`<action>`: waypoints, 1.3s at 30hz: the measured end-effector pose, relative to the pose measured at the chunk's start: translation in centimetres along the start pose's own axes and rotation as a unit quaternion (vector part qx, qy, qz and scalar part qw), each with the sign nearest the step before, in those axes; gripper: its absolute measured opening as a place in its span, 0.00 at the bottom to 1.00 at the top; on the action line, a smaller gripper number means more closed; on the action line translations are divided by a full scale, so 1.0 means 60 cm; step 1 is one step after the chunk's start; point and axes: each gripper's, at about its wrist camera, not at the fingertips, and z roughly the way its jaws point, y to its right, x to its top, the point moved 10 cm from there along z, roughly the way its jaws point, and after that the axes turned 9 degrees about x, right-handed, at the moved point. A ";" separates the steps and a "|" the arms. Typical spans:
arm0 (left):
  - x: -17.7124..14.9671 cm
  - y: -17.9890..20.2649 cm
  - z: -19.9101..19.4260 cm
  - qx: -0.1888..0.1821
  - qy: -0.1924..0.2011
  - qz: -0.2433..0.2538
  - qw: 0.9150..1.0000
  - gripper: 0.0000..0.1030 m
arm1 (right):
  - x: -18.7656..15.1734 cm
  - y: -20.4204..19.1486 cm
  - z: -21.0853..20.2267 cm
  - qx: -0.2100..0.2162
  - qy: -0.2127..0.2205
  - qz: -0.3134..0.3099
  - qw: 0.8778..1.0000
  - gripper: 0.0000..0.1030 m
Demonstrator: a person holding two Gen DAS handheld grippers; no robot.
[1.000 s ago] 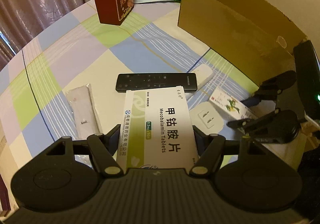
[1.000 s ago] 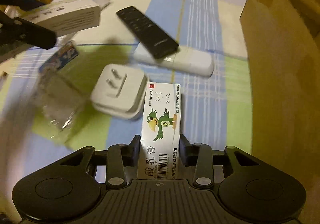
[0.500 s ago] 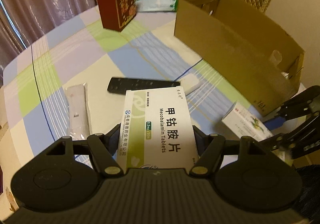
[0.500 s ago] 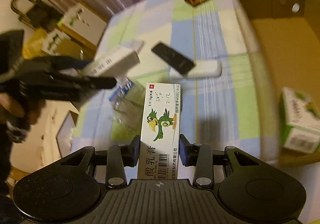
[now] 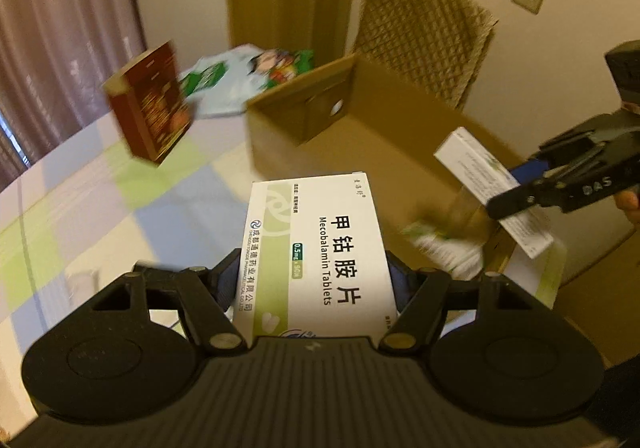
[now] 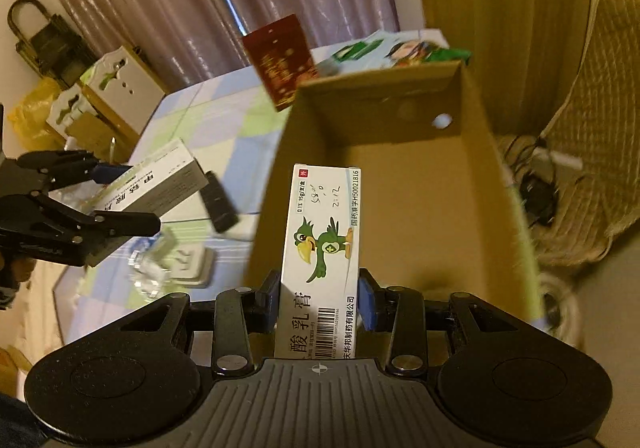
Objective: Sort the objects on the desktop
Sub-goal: 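Carry both held boxes over the cardboard box with both grippers, then lower the Mecobalamin box into the cardboard box and open the left gripper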
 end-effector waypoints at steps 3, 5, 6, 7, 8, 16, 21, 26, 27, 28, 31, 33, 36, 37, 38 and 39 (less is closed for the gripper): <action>0.033 0.046 0.019 -0.006 0.007 -0.001 1.000 0.66 | 0.012 0.026 -0.003 -0.003 -0.004 -0.023 1.000 0.37; 0.053 0.074 0.037 -0.011 0.008 -0.004 1.000 0.66 | 0.021 0.042 0.004 -0.001 -0.010 -0.036 0.999 0.37; 0.062 0.086 0.046 -0.013 0.007 -0.004 1.000 0.66 | 0.025 0.050 0.008 0.000 -0.013 -0.042 0.999 0.37; 0.069 0.096 0.056 -0.012 0.007 -0.004 1.000 0.66 | 0.030 0.058 0.014 0.000 -0.017 -0.048 0.999 0.37; 0.076 0.105 0.067 -0.009 0.006 -0.006 1.000 0.66 | 0.033 0.067 0.016 0.000 -0.020 -0.052 0.998 0.37; 0.106 0.145 0.151 0.011 -0.022 -0.043 0.999 0.66 | 0.053 0.120 0.038 0.014 -0.050 -0.082 0.995 0.37; 0.104 0.145 0.182 0.032 -0.043 -0.061 0.997 0.66 | 0.063 0.132 0.065 0.014 -0.076 -0.109 0.991 0.37; 0.105 0.142 0.200 0.059 -0.056 -0.073 0.994 0.66 | 0.070 0.139 0.083 0.007 -0.098 -0.134 0.986 0.37; 0.105 0.142 0.203 0.063 -0.058 -0.077 0.993 0.66 | 0.071 0.141 0.086 0.009 -0.101 -0.137 0.985 0.37; 0.106 0.142 0.206 0.065 -0.059 -0.081 0.993 0.66 | 0.072 0.141 0.088 0.013 -0.102 -0.138 0.985 0.37; 0.106 0.143 0.217 0.070 -0.064 -0.096 0.991 0.66 | 0.074 0.148 0.093 0.014 -0.105 -0.142 0.984 0.37; 0.106 0.143 0.224 0.074 -0.068 -0.098 0.990 0.66 | 0.074 0.151 0.094 0.015 -0.108 -0.147 0.983 0.37; 0.106 0.143 0.230 0.081 -0.073 -0.097 0.989 0.66 | 0.074 0.155 0.094 0.016 -0.116 -0.157 0.981 0.37; 0.105 0.143 0.232 0.082 -0.074 -0.096 0.989 0.66 | 0.074 0.157 0.094 0.016 -0.118 -0.160 0.980 0.37; 0.105 0.143 0.234 0.083 -0.076 -0.095 0.989 0.66 | 0.074 0.159 0.095 0.017 -0.120 -0.161 0.980 0.37; 0.105 0.143 0.236 0.085 -0.078 -0.095 0.989 0.66 | 0.074 0.160 0.095 0.021 -0.120 -0.162 0.979 0.37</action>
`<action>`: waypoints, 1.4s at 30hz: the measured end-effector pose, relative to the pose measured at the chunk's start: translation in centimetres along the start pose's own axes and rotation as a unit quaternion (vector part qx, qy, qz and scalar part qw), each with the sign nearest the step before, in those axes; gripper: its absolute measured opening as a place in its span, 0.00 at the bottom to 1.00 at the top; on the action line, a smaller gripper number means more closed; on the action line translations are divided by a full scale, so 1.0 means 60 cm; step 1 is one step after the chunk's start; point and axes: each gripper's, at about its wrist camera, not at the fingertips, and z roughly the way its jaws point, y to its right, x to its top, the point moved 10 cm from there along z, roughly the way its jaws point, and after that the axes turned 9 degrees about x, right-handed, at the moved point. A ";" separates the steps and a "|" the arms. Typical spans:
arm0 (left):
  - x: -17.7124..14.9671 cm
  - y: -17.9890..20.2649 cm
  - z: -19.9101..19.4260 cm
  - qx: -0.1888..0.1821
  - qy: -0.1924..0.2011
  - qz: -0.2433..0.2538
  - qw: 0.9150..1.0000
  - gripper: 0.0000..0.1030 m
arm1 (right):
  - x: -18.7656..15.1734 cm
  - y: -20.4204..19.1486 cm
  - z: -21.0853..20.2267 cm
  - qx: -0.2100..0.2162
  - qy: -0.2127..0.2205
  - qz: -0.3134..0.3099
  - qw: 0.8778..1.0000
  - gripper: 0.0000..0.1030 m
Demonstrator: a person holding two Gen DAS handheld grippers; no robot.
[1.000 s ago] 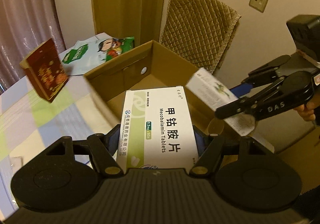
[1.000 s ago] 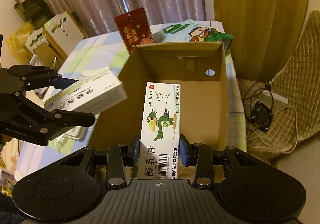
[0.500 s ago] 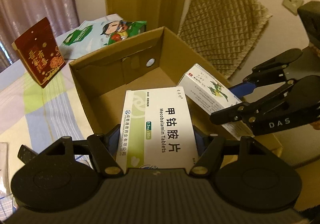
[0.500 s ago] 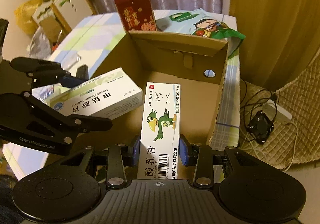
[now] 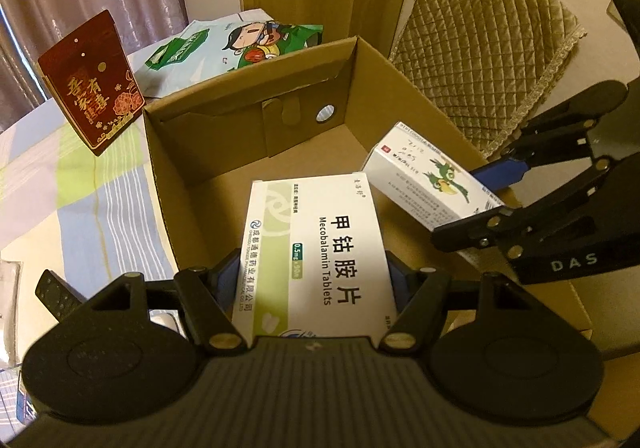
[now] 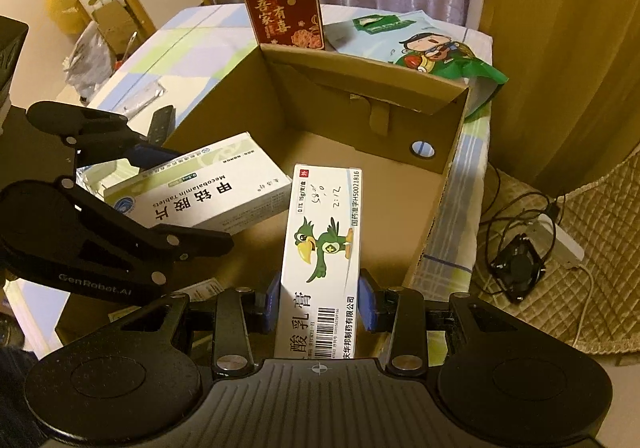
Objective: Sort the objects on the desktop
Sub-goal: 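Lower the Mecobalamin box into the cardboard box and open the left gripper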
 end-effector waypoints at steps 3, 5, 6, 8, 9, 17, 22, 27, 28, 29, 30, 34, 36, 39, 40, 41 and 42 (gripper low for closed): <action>-0.001 0.003 0.006 0.004 -0.003 0.001 1.000 0.66 | -0.001 0.001 0.002 0.002 -0.001 -0.003 1.000 0.37; -0.001 0.005 0.011 0.007 -0.006 0.002 1.000 0.66 | -0.002 0.002 0.005 0.003 -0.002 -0.002 1.000 0.37; -0.001 0.006 0.014 0.009 -0.006 0.002 1.000 0.66 | -0.003 0.003 0.007 0.004 -0.003 -0.001 1.000 0.37; -0.002 0.005 0.019 0.012 -0.009 0.001 1.000 0.66 | -0.003 0.004 0.009 0.005 -0.004 0.000 1.000 0.37; -0.003 0.005 0.021 0.013 -0.011 0.001 1.000 0.66 | -0.003 0.005 0.010 0.005 -0.005 0.000 1.000 0.37; -0.005 0.004 0.041 0.024 -0.022 0.000 0.999 0.66 | 0.000 0.011 0.018 0.005 -0.006 0.008 1.000 0.37; -0.009 0.004 0.057 0.029 -0.033 -0.003 0.999 0.66 | 0.004 0.013 0.020 0.004 -0.003 0.011 1.000 0.37; -0.008 0.006 0.065 0.039 -0.036 0.004 0.999 0.66 | 0.005 0.015 0.021 0.003 -0.002 0.011 1.000 0.37; -0.007 0.006 0.066 0.039 -0.036 0.003 0.999 0.66 | 0.006 0.016 0.021 0.003 -0.003 0.011 1.000 0.37; -0.007 0.006 0.067 0.041 -0.037 0.002 0.998 0.66 | 0.005 0.016 0.021 0.004 -0.003 0.011 1.000 0.37; -0.006 0.006 0.068 0.043 -0.036 0.003 0.998 0.66 | 0.005 0.016 0.020 0.004 -0.003 0.011 1.000 0.37; -0.006 0.007 0.069 0.046 -0.035 0.007 0.998 0.67 | 0.005 0.014 0.021 0.004 -0.003 0.011 1.000 0.37; -0.005 0.008 0.069 0.045 -0.036 0.006 0.998 0.69 | 0.005 0.015 0.022 0.004 -0.004 0.011 1.000 0.37; -0.005 0.007 0.068 0.045 -0.035 0.005 0.998 0.71 | 0.005 0.015 0.023 0.003 -0.007 0.010 1.000 0.37; -0.005 0.006 0.067 0.045 -0.035 0.004 0.998 0.71 | 0.005 0.015 0.023 0.002 -0.008 0.010 1.000 0.37; -0.005 0.006 0.067 0.046 -0.035 0.004 0.998 0.72 | 0.006 0.014 0.024 0.000 -0.010 0.008 1.000 0.37; -0.005 0.005 0.066 0.047 -0.035 0.004 0.998 0.72 | 0.006 0.013 0.025 -0.002 -0.012 0.007 1.000 0.37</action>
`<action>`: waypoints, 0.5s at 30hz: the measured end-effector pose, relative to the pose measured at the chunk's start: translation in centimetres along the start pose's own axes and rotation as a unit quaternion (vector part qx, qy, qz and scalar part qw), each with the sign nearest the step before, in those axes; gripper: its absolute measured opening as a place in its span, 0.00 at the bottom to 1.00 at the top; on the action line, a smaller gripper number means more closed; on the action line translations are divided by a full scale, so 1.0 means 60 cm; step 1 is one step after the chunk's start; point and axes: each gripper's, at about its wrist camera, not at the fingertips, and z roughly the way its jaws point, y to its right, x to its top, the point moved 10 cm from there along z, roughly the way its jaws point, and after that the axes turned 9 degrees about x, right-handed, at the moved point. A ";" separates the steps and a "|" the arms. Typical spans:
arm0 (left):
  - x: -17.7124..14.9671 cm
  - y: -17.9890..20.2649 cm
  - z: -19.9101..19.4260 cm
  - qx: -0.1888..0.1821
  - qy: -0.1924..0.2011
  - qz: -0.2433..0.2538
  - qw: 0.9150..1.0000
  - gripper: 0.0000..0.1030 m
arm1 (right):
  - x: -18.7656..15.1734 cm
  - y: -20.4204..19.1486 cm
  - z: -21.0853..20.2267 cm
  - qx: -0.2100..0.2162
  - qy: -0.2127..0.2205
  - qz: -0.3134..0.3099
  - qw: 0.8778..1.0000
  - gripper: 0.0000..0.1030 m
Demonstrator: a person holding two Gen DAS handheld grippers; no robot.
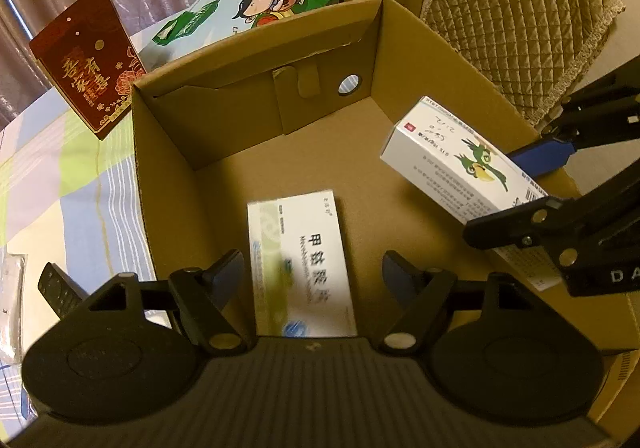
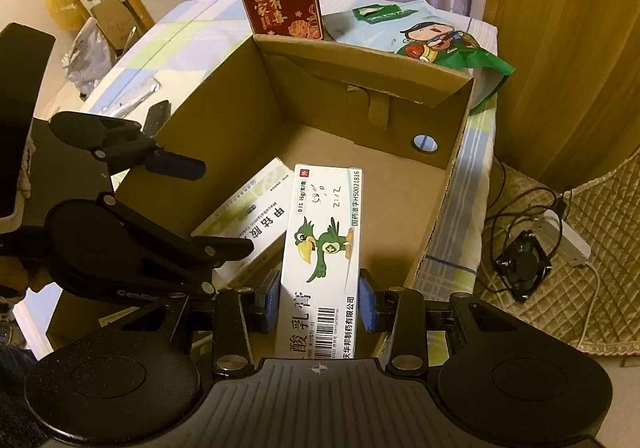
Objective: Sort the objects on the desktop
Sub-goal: 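Lower the Mecobalamin box into the cardboard box and open the left gripper, then lower the bird-print box into the cardboard box and open the right gripper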
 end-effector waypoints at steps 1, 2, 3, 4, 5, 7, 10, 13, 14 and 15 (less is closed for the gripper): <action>0.000 -0.001 0.000 0.001 0.000 0.000 1.000 0.72 | 0.000 -0.001 0.001 -0.002 -0.002 -0.003 1.000 0.37; 0.000 -0.002 -0.001 0.002 0.000 0.000 1.000 0.72 | 0.000 -0.003 0.002 -0.004 -0.004 -0.007 1.000 0.37; 0.000 -0.003 -0.001 0.003 0.000 0.000 1.000 0.72 | 0.000 -0.004 0.004 -0.005 -0.006 -0.009 1.000 0.37; -0.001 -0.003 -0.002 0.004 0.000 0.000 1.000 0.72 | -0.001 -0.005 0.005 -0.006 -0.007 -0.011 1.000 0.37; -0.001 -0.004 -0.002 0.004 0.000 0.000 1.000 0.72 | -0.001 -0.005 0.006 -0.007 -0.008 -0.013 1.000 0.37; -0.002 -0.005 -0.003 0.005 0.001 0.000 1.000 0.72 | -0.003 -0.005 0.007 -0.008 -0.010 -0.013 1.000 0.37; -0.003 -0.006 -0.004 0.005 0.001 0.000 1.000 0.72 | -0.004 -0.005 0.008 -0.007 -0.013 -0.013 1.000 0.37; -0.002 -0.007 -0.005 0.005 0.001 -0.002 1.000 0.72 | -0.004 -0.004 0.007 -0.008 -0.015 -0.012 1.000 0.37; -0.002 -0.008 -0.006 0.005 0.001 -0.003 1.000 0.72 | -0.004 -0.004 0.007 -0.009 -0.015 -0.013 1.000 0.37; -0.002 -0.008 -0.006 0.006 0.001 -0.003 1.000 0.72 | -0.004 -0.003 0.007 -0.012 -0.014 -0.014 1.000 0.37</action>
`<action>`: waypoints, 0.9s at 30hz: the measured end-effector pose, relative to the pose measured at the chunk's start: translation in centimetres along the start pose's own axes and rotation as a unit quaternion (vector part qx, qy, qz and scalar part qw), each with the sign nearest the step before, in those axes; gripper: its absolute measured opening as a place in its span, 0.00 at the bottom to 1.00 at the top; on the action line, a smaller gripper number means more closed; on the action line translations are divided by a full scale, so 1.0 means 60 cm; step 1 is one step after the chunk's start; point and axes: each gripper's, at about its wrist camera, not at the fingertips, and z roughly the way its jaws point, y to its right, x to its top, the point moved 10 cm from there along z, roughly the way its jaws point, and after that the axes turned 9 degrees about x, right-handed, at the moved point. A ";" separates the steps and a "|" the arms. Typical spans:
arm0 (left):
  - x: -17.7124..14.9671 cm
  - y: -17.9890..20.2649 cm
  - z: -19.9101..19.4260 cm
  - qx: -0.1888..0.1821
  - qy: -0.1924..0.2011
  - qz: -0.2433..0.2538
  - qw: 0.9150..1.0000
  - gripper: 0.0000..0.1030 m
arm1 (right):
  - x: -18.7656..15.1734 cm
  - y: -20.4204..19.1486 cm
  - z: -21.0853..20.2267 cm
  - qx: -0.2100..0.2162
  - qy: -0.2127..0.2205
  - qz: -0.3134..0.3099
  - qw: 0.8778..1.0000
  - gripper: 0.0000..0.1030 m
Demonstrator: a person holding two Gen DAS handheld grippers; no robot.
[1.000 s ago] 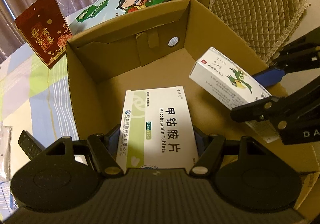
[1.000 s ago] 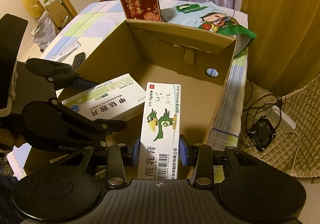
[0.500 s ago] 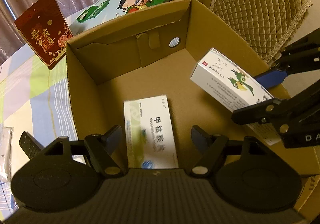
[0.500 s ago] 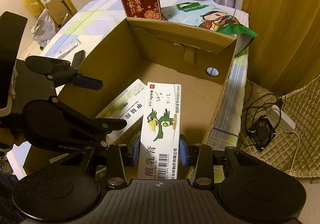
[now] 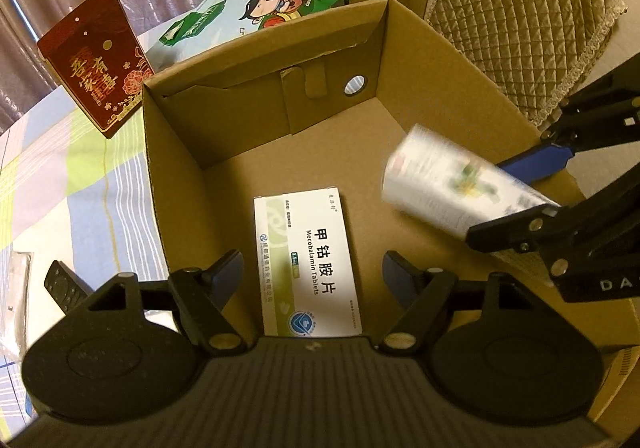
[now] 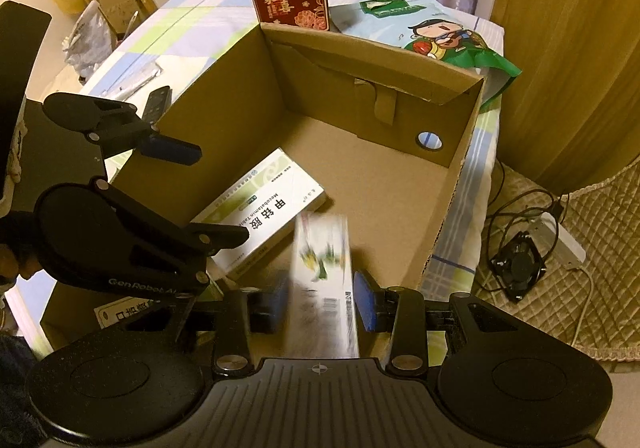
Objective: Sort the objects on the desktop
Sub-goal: 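Lower the bird-print box into the cardboard box and open the right gripper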
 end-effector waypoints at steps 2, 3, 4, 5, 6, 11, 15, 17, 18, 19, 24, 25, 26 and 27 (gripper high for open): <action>0.000 -0.001 -0.001 0.001 0.001 0.000 1.000 0.72 | 0.000 0.002 -0.001 -0.002 0.002 0.001 1.000 0.37; 0.000 -0.001 -0.001 0.001 0.001 0.000 1.000 0.72 | 0.000 0.002 -0.002 -0.001 0.002 0.002 1.000 0.37; 0.000 -0.001 -0.001 0.001 0.001 0.000 1.000 0.72 | -0.001 0.001 -0.002 0.002 0.002 0.002 1.000 0.37; 0.000 -0.001 -0.001 0.002 0.001 0.000 1.000 0.72 | -0.001 0.000 -0.003 0.006 0.001 0.001 1.000 0.37; 0.000 -0.001 -0.002 0.002 0.001 0.001 1.000 0.72 | -0.002 -0.002 -0.003 0.007 0.001 0.002 1.000 0.38; 0.000 0.000 -0.004 0.004 0.002 0.001 1.000 0.73 | -0.004 -0.006 -0.002 0.008 -0.001 0.000 1.000 0.37; -0.001 -0.001 -0.006 0.005 0.002 0.002 1.000 0.74 | -0.007 -0.011 -0.002 0.010 -0.005 0.000 1.000 0.38; -0.002 -0.001 -0.008 0.005 0.003 0.002 1.000 0.74 | -0.009 -0.012 -0.002 0.011 -0.005 0.001 1.000 0.38; -0.002 -0.001 -0.009 0.005 0.004 0.001 1.000 0.74 | -0.009 -0.012 -0.002 0.011 -0.005 0.003 1.000 0.38; -0.003 -0.001 -0.010 0.005 0.004 0.001 1.000 0.74 | -0.010 -0.013 -0.003 0.010 -0.005 0.003 1.000 0.38; -0.004 -0.001 -0.018 0.004 0.008 0.002 1.000 0.74 | -0.015 -0.019 -0.007 0.010 -0.003 0.006 1.000 0.38; -0.004 0.000 -0.020 0.004 0.009 0.003 1.000 0.75 | -0.016 -0.021 -0.008 0.010 -0.003 0.007 1.000 0.38; -0.004 0.001 -0.022 0.003 0.011 0.003 1.000 0.75 | -0.017 -0.022 -0.009 0.010 -0.002 0.008 1.000 0.38; -0.005 0.002 -0.025 0.002 0.012 0.004 1.000 0.75 | -0.019 -0.024 -0.011 0.009 -0.003 0.009 1.000 0.38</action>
